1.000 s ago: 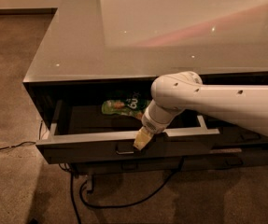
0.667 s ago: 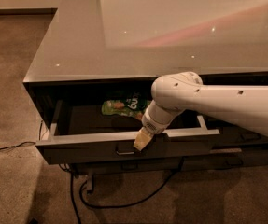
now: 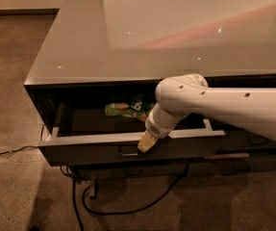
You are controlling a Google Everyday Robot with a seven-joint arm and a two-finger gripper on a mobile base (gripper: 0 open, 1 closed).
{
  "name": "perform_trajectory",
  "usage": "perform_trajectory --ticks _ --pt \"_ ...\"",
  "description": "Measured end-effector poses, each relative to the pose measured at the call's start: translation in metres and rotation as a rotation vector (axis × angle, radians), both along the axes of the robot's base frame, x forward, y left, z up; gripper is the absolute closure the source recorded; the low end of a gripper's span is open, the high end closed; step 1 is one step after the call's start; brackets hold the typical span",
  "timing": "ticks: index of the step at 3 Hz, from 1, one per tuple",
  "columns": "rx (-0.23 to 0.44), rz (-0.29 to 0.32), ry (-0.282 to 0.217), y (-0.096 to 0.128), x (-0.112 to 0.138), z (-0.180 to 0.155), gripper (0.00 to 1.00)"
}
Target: Open top drawer
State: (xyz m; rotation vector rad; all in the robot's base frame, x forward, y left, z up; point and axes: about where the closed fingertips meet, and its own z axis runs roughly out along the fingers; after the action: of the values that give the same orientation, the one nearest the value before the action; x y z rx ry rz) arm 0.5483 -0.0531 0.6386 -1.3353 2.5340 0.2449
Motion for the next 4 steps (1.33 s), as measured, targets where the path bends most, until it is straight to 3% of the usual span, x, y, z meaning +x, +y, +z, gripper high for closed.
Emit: perform_trajectory --ticks 1,2,4 --pt "0.0 0.001 -0.001 0.0 0.0 0.0 0.0" --pt "0.01 -0.006 -0.016 0.004 0.004 0.005 0.0" --pt "0.031 -0.024 -0.121 0.012 0.023 0.046 0.0"
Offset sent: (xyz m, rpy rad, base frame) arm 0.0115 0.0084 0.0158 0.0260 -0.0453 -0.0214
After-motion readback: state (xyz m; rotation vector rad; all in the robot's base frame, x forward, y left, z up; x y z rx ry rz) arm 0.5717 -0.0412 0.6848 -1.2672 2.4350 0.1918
